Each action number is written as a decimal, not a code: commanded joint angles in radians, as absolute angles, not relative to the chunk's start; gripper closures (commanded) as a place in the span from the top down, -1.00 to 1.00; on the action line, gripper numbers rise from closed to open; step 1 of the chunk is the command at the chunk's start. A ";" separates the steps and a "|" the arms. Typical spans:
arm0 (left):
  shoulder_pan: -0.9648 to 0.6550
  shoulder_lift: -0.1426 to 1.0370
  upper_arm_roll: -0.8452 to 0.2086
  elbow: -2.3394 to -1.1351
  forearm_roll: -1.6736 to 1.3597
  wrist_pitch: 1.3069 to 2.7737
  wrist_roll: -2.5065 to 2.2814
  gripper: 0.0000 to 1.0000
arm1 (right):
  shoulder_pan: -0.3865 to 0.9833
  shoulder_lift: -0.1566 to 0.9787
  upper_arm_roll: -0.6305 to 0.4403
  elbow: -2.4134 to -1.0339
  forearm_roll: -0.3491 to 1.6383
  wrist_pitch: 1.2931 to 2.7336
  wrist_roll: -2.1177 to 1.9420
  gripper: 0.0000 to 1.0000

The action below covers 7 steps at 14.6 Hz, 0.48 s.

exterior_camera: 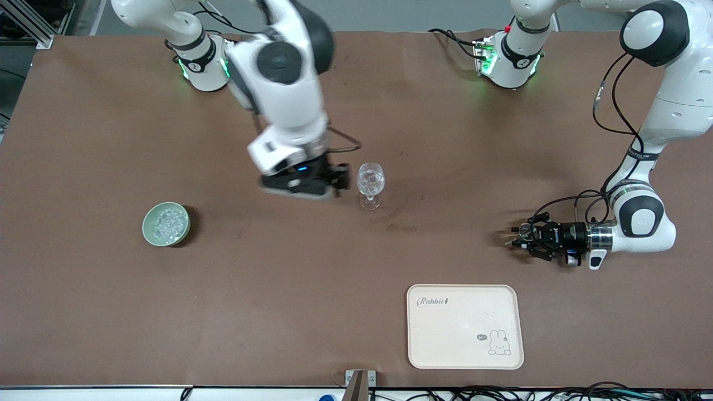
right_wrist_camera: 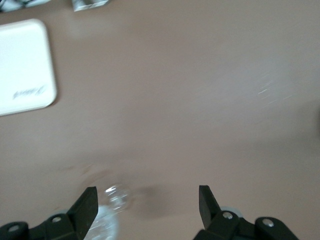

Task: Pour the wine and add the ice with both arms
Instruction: 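Withdraw the right gripper while the left gripper sets the jigger down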

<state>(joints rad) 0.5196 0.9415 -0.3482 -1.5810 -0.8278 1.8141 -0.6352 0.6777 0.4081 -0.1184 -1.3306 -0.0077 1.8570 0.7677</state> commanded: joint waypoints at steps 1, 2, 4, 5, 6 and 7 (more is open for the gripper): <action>0.515 0.940 -0.345 -1.566 -0.815 1.799 -0.638 0.16 | 0.533 0.299 -0.100 -1.397 -0.063 1.793 0.658 0.85; 0.518 0.937 -0.345 -1.565 -0.805 1.799 -0.638 0.41 | 0.491 0.269 -0.103 -1.425 -0.105 1.793 0.632 0.88; 0.528 0.924 -0.347 -1.562 -0.738 1.799 -0.643 0.94 | 0.392 0.229 -0.101 -1.448 -0.149 1.787 0.553 0.93; 0.528 0.911 -0.347 -1.562 -0.718 1.799 -0.647 1.00 | 0.344 0.207 -0.101 -1.463 -0.149 1.772 0.473 0.93; 0.531 0.896 -0.347 -1.562 -0.712 1.799 -0.655 1.00 | 0.294 0.189 -0.101 -1.473 -0.149 1.766 0.400 0.93; 0.532 0.884 -0.347 -1.562 -0.706 1.798 -0.663 1.00 | 0.235 0.164 -0.098 -1.489 -0.146 1.758 0.324 0.93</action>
<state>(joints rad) 0.5282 0.9294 -0.3480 -1.5549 -0.7366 1.8140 -0.6373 0.3315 0.2440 -0.1262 -1.4084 -0.1267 1.7606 0.4354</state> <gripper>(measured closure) 0.048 0.035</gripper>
